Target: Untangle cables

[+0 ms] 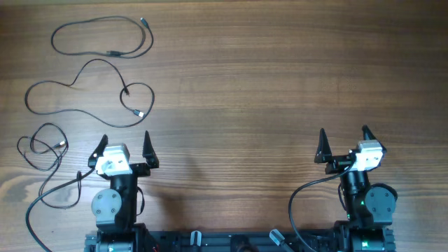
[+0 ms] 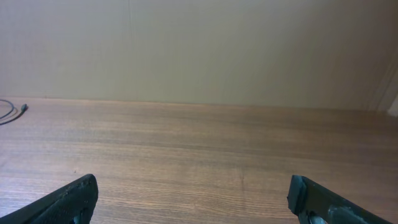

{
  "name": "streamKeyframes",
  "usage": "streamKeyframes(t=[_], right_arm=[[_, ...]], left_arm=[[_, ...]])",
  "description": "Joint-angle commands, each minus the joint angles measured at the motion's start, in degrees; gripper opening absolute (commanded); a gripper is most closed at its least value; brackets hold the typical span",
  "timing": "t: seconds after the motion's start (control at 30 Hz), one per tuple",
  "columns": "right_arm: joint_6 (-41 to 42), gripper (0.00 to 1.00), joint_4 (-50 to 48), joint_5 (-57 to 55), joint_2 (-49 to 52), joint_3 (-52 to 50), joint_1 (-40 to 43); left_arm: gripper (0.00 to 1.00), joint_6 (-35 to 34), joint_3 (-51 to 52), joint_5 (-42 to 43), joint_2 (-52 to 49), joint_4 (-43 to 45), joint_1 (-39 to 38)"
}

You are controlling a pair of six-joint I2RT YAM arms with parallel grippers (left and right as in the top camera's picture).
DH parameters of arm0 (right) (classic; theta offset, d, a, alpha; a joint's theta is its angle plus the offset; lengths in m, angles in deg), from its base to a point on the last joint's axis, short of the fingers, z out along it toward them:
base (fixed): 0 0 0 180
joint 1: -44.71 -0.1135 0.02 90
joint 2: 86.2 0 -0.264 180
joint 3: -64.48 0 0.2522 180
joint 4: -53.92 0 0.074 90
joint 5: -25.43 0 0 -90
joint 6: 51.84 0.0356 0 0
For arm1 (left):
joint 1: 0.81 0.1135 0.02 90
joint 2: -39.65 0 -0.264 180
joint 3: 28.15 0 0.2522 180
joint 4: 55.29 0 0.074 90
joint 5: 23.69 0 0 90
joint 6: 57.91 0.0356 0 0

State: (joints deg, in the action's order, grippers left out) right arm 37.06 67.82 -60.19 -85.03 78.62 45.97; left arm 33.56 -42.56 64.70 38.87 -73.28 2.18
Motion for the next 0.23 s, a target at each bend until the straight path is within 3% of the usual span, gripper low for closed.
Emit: streamKeyframes(t=[0.0, 0.2], right_arm=[[1.1, 1.0, -0.1, -0.9, -0.3, -0.1, 0.3], [1.2, 1.0, -0.1, -0.9, -0.3, -0.1, 0.3]], left_arm=[[1.0, 1.1, 0.3, 0.5, 0.5, 0.1, -0.3], [1.0, 1.1, 0.3, 0.5, 0.5, 0.1, -0.3]])
